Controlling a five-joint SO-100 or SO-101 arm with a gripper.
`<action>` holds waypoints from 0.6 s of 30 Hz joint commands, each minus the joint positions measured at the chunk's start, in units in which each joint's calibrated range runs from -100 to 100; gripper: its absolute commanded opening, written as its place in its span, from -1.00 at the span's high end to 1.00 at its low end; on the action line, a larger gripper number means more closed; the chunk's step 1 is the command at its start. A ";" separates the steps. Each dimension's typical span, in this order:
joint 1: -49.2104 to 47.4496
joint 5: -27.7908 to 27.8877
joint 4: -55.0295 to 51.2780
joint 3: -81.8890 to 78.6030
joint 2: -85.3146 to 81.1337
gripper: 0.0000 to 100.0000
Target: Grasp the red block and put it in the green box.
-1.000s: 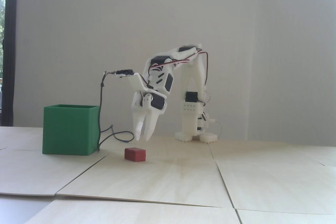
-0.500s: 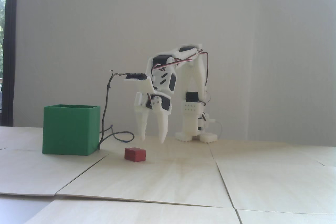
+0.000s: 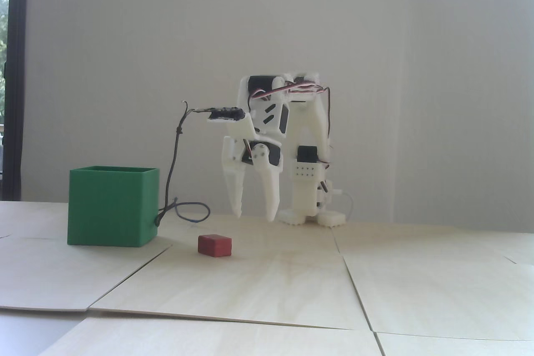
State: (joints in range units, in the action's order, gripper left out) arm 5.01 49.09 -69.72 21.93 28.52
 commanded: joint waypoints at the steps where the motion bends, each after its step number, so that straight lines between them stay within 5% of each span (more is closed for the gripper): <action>1: -0.06 -0.05 -2.54 8.86 1.45 0.57; 18: 0.18 -1.66 -3.30 20.75 9.26 0.57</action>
State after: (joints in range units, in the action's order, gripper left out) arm 5.62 47.70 -71.88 35.27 38.15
